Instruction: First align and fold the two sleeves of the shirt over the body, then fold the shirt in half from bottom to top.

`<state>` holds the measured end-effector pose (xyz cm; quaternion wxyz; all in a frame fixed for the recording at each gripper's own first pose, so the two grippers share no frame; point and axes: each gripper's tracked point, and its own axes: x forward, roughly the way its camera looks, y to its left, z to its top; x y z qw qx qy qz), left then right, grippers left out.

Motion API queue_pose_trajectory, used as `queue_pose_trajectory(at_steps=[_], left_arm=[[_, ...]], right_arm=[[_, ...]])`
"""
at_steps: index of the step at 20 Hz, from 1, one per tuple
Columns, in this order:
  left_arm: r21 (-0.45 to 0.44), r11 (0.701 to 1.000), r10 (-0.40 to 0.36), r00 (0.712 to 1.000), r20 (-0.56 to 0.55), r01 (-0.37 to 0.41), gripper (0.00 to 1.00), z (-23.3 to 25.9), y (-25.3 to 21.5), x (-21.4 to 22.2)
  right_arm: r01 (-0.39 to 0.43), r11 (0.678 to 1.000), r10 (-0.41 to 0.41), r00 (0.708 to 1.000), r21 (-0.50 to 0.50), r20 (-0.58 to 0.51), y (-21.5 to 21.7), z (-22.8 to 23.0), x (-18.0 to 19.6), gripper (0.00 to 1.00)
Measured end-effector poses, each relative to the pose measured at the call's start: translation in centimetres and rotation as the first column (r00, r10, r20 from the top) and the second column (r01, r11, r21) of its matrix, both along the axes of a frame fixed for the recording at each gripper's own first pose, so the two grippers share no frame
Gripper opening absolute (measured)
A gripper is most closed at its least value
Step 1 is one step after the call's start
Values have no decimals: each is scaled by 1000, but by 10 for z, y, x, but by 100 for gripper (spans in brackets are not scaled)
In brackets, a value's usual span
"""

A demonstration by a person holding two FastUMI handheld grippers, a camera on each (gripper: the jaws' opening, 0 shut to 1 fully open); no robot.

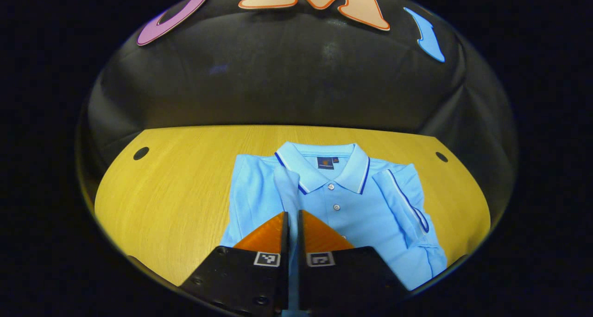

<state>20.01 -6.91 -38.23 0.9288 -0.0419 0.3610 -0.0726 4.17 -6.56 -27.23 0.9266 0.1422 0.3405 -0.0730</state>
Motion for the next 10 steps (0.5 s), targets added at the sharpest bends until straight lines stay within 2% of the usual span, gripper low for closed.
queue_pose_trajectory(at_steps=[4,7,10], left_arm=[[19,1000,-11,999,49,10,100,20,13,-9],[11,1000,-6,996,91,5,96,53,27,-33],[17,1000,9,989,149,-11,96,87,45,-68]], right_arm=[[-3,1000,3,1000,-3,5,10,-2,5,97],[-43,999,43,999,-5,23,24,4,0,97],[-125,991,127,991,-50,34,32,8,-15,97]])
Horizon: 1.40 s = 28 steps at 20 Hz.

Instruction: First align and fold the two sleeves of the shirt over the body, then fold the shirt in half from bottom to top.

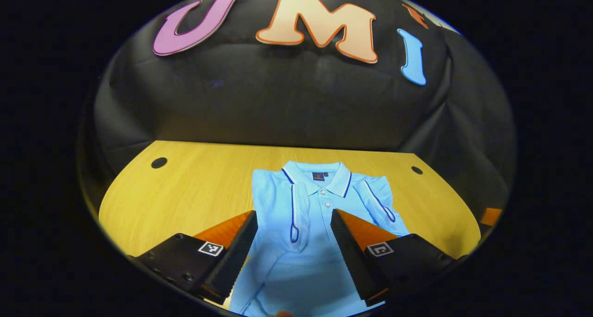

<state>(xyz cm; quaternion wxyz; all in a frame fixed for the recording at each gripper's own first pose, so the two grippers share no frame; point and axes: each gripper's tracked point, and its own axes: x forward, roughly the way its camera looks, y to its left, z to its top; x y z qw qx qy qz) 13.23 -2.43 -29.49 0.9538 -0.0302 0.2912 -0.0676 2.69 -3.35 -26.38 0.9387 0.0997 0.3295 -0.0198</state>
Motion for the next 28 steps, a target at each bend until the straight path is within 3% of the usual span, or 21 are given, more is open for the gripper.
queue_pose_trajectory(at_steps=[5,10,21,25,26,28], left_arm=[[52,998,37,998,54,-40,96,37,29,-71],[88,995,48,998,51,-52,96,45,42,-147],[136,990,62,992,-112,-46,96,-11,61,-286],[176,984,57,984,-169,-27,96,-32,72,-314],[179,984,59,982,-177,-27,96,-37,73,-317],[183,983,60,978,-202,-23,96,-46,75,-322]], right_arm=[[-120,990,121,993,-80,13,12,5,-47,97],[-191,976,190,982,-105,-15,16,-4,-97,97],[-268,946,241,957,-181,-160,6,-62,-191,97],[-296,931,247,942,-213,-229,1,-87,-215,98],[-299,927,241,938,-226,-250,-2,-93,-220,92],[-310,921,236,926,-238,-296,-5,-104,-230,98]])
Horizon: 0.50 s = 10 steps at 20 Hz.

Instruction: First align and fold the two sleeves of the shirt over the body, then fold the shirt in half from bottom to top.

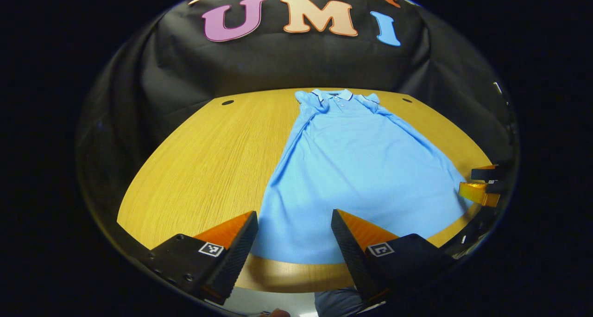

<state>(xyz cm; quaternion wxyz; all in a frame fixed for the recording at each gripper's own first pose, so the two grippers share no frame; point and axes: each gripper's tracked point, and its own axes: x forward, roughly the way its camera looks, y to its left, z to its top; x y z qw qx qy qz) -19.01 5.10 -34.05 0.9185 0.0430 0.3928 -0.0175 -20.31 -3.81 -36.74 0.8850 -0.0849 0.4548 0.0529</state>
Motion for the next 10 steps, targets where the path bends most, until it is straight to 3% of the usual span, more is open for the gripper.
queue_pose_trajectory(at_steps=[2,4,5,6,7,8,9,10], left_arm=[[-11,1000,-3,999,-42,2,95,-11,-1,-10],[-30,1000,0,1000,-10,0,98,-8,-3,-4],[-36,999,7,1000,2,-7,98,-10,-4,-6],[-39,999,7,1000,18,-6,99,-8,-6,-2],[-45,999,-3,1000,14,4,97,-11,-10,-5],[-55,998,-22,999,37,24,90,-10,-18,-2],[-65,997,-33,999,33,35,81,-13,-23,-4],[-75,996,-34,998,54,38,51,-10,-28,-2]], right_arm=[[11,1000,-11,1000,7,3,2,1,1,98],[20,999,-19,1000,46,-24,11,-3,-2,92],[35,997,-32,999,73,-44,16,-5,-5,82],[46,995,-43,998,84,-38,19,-5,-4,63],[42,995,-37,998,88,-54,23,-6,-6,58],[32,995,-27,998,94,-48,28,-3,-6,45],[25,995,-20,998,98,-57,34,-4,-8,38],[23,995,-18,999,93,-47,34,-4,-8,14]])
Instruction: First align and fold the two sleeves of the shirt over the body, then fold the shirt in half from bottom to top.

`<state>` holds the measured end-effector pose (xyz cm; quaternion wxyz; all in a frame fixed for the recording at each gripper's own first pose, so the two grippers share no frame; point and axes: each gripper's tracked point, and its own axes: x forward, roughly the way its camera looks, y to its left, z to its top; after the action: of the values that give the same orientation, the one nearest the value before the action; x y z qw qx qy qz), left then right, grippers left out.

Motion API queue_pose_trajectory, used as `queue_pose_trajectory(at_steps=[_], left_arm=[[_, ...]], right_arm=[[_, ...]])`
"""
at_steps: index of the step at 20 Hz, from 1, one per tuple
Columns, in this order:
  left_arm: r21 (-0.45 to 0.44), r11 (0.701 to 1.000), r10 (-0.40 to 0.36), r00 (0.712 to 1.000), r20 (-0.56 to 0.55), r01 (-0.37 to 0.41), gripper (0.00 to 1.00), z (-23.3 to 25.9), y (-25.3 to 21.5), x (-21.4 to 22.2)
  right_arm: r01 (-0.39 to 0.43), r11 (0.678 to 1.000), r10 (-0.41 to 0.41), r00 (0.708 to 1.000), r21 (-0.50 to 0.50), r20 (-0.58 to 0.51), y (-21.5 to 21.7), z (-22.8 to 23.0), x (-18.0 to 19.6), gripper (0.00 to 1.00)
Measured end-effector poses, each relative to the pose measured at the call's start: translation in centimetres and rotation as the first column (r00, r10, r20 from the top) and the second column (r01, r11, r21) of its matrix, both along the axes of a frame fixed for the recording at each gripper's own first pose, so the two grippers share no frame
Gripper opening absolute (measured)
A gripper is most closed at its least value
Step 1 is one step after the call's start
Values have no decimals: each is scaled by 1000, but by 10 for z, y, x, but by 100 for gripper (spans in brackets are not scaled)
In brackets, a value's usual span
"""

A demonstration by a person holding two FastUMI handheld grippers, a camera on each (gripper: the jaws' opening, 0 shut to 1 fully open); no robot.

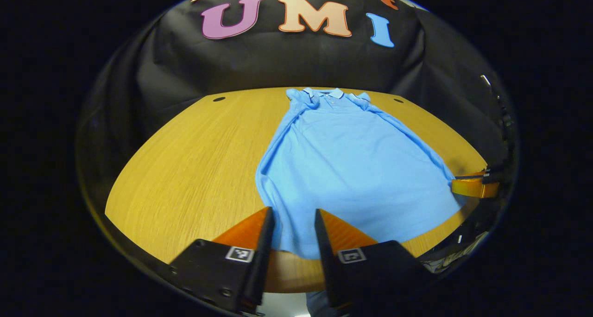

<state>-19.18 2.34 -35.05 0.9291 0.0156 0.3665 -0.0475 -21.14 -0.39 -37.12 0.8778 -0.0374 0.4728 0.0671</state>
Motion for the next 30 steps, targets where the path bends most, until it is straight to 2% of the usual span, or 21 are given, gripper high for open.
queue_pose_trajectory(at_steps=[1,2,3,4,7,9,12,15,18,22,27,30], left_arm=[[-14,1000,0,1000,-2,0,39,-1,-5,-2],[-17,1000,18,1000,0,-18,15,0,-6,-3],[-15,999,30,1000,-8,-30,4,-1,-7,-1],[-12,999,34,999,-37,-35,0,-2,-7,-2],[-38,999,10,993,-119,-14,0,-2,-9,-1],[-86,995,31,988,-153,-44,0,7,-6,-1],[-134,989,40,990,-132,-57,0,26,-5,9],[-131,991,26,995,-101,-39,0,48,-6,26],[-118,993,21,998,-54,-27,0,70,-5,53],[-149,989,-7,1000,-12,5,0,94,-12,99],[-196,981,14,999,31,-8,0,115,-11,162],[-194,981,23,998,67,-9,0,125,-6,202]], right_arm=[[-6,1000,6,1000,-15,-3,0,-1,0,12],[-15,1000,16,1000,-22,3,1,-2,2,6],[-9,1000,9,1000,-15,-7,0,0,1,6],[-5,1000,5,1000,-1,-13,1,0,-1,2],[15,1000,-14,999,23,-36,1,2,1,3],[37,998,-36,999,53,-22,2,12,6,3],[47,995,-48,999,88,9,4,29,18,2],[62,989,-68,997,132,42,7,52,37,3],[66,984,-84,991,166,103,10,76,67,2],[80,976,-114,980,202,163,20,102,115,2],[76,969,-129,968,237,217,36,123,176,2],[89,959,-157,958,269,241,42,132,212,2]])
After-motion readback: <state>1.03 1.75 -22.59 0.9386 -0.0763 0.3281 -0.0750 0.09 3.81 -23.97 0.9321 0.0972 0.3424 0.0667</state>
